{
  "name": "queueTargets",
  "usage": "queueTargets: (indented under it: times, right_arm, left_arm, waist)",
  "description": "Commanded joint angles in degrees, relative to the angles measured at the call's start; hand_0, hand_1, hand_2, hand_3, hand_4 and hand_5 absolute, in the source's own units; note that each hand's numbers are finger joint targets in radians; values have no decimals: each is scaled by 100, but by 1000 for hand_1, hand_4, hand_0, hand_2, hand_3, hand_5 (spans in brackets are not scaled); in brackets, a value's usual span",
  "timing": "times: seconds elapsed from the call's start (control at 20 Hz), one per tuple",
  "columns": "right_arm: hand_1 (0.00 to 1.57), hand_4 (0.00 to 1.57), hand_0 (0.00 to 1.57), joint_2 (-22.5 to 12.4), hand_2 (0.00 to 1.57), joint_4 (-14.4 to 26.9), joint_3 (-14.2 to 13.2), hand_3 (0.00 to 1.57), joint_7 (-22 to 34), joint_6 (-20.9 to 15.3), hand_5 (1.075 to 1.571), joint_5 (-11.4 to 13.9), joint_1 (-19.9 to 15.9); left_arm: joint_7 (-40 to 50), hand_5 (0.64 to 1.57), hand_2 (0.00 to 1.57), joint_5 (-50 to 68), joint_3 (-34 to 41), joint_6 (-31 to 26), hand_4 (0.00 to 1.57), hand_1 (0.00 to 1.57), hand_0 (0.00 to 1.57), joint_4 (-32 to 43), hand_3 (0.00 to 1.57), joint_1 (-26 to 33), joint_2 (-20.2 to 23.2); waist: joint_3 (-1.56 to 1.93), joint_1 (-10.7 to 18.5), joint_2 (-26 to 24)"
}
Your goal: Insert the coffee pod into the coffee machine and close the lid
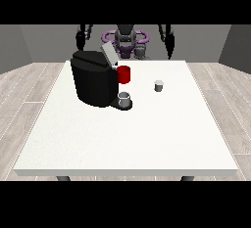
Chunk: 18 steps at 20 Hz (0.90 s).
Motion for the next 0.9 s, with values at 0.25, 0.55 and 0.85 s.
queueTargets:
  times: [0.25,0.55,0.85]
  right_arm:
    - [0,128,0,-97,0,401,-61,0,-16,155,1571,23,240]
    - [0,145,0,247,0,326,-439,0,-828,-413,1571,-66,172]
    - [0,177,0,424,0,46,109,0,-623,-582,1571,204,124]
  left_arm:
    - [-979,1571,0,275,51,-475,240,0,0,6,0,-262,-16]
    - [-857,1571,0,-559,161,-329,0,0,0,274,0,-600,678]
    - [-307,1571,0,-394,755,-548,0,0,0,1342,0,-1526,1141]
  waist:
    - [46,-59,-247]
    - [49,-354,-147]
    - [45,-712,157]
